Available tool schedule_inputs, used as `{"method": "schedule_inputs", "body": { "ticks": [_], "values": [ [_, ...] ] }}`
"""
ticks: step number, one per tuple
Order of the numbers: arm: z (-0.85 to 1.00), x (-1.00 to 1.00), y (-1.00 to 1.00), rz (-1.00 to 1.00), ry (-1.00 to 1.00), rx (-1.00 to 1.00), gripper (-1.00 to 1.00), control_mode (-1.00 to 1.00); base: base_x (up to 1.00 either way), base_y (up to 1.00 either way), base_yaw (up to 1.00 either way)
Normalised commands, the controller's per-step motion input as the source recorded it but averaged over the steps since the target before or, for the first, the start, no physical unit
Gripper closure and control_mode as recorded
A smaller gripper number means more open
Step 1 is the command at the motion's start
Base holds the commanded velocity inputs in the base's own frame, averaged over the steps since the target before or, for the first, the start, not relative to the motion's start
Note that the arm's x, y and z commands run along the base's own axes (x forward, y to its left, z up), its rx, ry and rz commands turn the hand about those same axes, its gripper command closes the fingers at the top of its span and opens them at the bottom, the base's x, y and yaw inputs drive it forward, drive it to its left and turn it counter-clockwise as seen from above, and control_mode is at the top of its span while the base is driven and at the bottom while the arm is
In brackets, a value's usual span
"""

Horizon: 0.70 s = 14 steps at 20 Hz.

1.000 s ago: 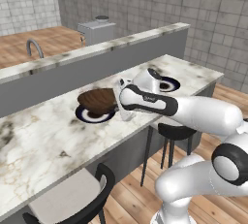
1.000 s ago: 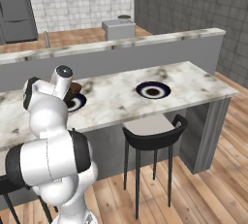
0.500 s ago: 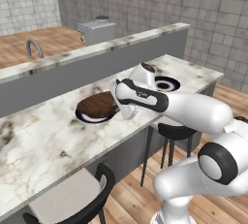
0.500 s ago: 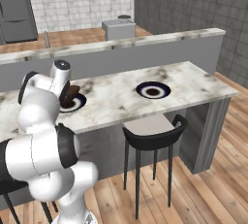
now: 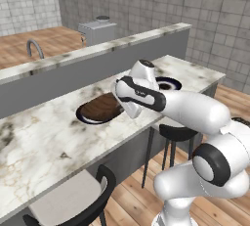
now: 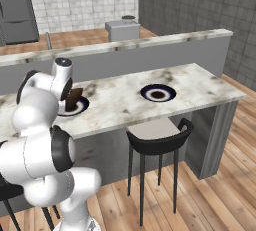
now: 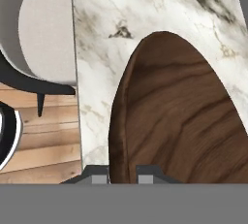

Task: Move the bowls from the cabinet to the plates on the dining table.

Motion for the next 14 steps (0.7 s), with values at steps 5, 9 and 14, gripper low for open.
{"method": "schedule_inputs", "body": {
  "ticks": [5,9,14],
  "values": [
    [0.02,0.01,-0.21,0.04,0.0,0.0,1.0,-1.0,0.0,0.0,0.0],
    [0.0,0.09,-0.18,0.03,0.0,0.0,1.0,-1.0,0.0,0.0,0.0],
    [0.0,0.1,-0.03,0.01,-0.02,0.0,1.0,-1.0,0.0,0.0,0.0]
  ]
}}
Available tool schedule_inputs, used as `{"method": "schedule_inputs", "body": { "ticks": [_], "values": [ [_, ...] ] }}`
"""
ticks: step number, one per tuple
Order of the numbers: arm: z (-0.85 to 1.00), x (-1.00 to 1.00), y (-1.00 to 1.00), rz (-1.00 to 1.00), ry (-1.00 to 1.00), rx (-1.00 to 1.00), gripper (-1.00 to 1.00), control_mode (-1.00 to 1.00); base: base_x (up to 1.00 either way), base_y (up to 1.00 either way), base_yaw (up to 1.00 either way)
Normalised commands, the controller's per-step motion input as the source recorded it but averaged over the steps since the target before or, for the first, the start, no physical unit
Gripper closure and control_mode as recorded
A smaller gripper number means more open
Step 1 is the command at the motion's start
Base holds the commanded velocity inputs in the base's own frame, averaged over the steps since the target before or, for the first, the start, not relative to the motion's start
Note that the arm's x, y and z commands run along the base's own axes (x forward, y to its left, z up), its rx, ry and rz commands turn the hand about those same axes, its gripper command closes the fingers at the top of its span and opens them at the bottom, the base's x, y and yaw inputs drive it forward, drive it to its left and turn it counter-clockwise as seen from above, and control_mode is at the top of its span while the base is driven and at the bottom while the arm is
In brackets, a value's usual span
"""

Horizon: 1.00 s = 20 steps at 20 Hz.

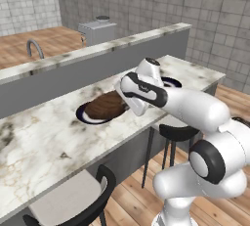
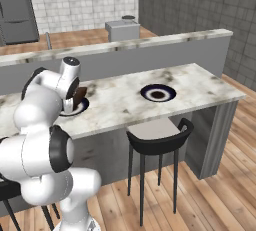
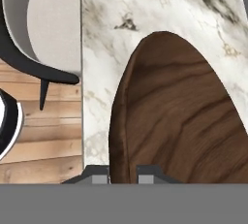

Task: Move the bowls from the cabinet to the plates on the dining table.

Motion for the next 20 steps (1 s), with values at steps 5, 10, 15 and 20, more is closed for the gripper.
{"method": "schedule_inputs", "body": {
  "ticks": [5,10,15,20],
  "values": [
    [0.0,0.19,0.0,0.0,-0.04,0.0,1.0,-1.0,0.0,0.0,0.0],
    [0.0,0.22,0.0,0.0,-0.03,0.01,1.0,-1.0,0.0,0.0,0.0],
    [-0.19,0.05,0.01,0.0,-0.03,0.0,1.0,-1.0,0.0,0.0,0.0],
    [-0.45,0.05,0.09,0.01,0.0,0.0,1.0,-1.0,0.0,0.0,0.0]
  ]
}}
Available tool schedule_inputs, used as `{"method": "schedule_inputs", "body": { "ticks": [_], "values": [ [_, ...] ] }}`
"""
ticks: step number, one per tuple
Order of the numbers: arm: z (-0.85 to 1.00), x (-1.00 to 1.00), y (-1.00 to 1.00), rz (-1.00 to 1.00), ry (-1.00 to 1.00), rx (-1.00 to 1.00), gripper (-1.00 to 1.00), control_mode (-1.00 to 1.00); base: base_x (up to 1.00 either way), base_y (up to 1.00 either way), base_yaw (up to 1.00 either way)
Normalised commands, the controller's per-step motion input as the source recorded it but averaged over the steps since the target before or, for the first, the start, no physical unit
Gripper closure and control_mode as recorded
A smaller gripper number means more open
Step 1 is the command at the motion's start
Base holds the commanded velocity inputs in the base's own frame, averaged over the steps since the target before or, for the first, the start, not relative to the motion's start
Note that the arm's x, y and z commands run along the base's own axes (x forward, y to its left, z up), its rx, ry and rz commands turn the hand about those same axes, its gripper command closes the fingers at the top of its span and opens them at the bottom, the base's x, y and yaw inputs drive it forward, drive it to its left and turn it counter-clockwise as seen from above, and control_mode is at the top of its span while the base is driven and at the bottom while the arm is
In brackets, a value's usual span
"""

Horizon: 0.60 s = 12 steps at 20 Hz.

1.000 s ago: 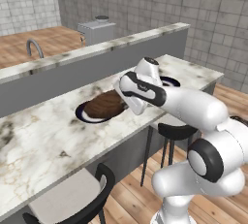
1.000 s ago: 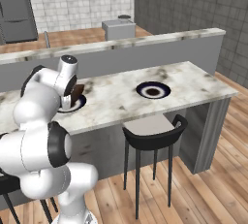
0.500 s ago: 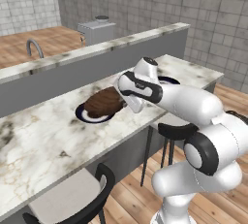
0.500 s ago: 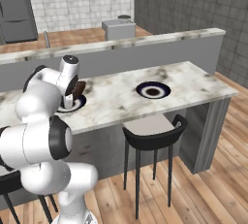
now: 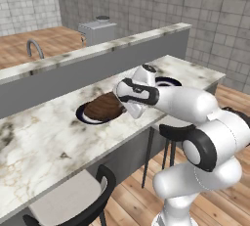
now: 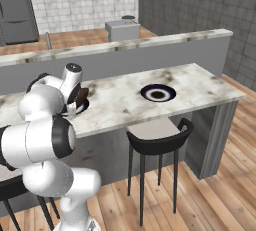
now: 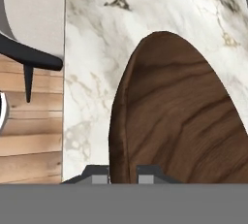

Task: Move the bowls from the cabinet to the plates on the dining table.

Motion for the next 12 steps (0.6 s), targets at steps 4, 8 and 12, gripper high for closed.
{"method": "schedule_inputs", "body": {
  "ticks": [4,8,12],
  "values": [
    [-0.55,0.15,0.14,0.01,0.0,0.0,1.0,-1.0,0.0,0.0,0.0],
    [-0.32,0.16,0.14,0.0,0.0,0.0,1.0,-1.0,0.0,0.0,0.0],
    [-0.07,0.15,0.12,0.0,-0.01,0.02,1.0,-1.0,0.0,0.0,0.0]
  ]
}}
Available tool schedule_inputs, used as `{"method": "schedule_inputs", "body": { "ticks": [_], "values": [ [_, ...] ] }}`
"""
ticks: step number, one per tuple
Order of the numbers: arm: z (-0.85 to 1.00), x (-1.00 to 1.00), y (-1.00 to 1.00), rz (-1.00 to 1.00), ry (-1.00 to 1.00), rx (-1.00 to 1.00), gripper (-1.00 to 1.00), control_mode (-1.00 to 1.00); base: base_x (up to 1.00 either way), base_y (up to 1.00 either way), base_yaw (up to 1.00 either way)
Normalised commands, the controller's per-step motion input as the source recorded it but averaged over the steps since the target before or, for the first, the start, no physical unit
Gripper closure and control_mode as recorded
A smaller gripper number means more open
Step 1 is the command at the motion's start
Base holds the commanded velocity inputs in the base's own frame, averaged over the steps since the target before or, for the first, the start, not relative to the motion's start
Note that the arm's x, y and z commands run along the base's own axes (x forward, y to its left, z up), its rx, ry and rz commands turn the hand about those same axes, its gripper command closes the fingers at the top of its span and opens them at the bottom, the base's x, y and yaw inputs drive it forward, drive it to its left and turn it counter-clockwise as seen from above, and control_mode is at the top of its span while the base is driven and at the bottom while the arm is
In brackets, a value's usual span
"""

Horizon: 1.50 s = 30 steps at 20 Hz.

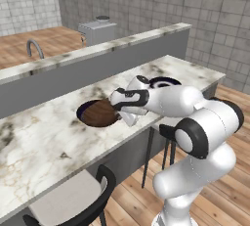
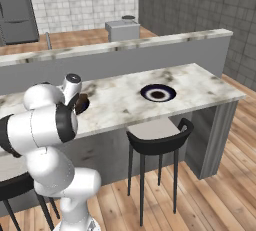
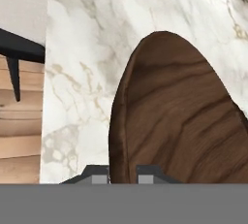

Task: Move the bowls from the cabinet to the plates on the dining table.

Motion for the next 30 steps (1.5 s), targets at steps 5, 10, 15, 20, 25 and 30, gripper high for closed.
{"method": "schedule_inputs", "body": {
  "ticks": [5,10,15,20,25,30],
  "values": [
    [0.01,0.13,0.05,0.0,0.0,0.04,1.0,-1.0,0.0,0.0,0.0],
    [0.1,0.07,0.0,0.0,0.0,0.06,1.0,-1.0,0.0,0.0,0.0],
    [0.08,0.04,0.0,0.0,0.0,0.05,1.0,-1.0,0.0,0.0,0.0],
    [0.0,0.24,0.0,0.0,0.0,0.01,1.0,-1.0,0.0,0.0,0.0],
    [0.0,0.43,0.0,0.0,0.0,0.0,1.0,-1.0,0.0,0.0,0.0],
    [-0.05,0.53,0.0,0.0,-0.02,0.0,1.0,-1.0,0.0,0.0,0.0]
  ]
}}
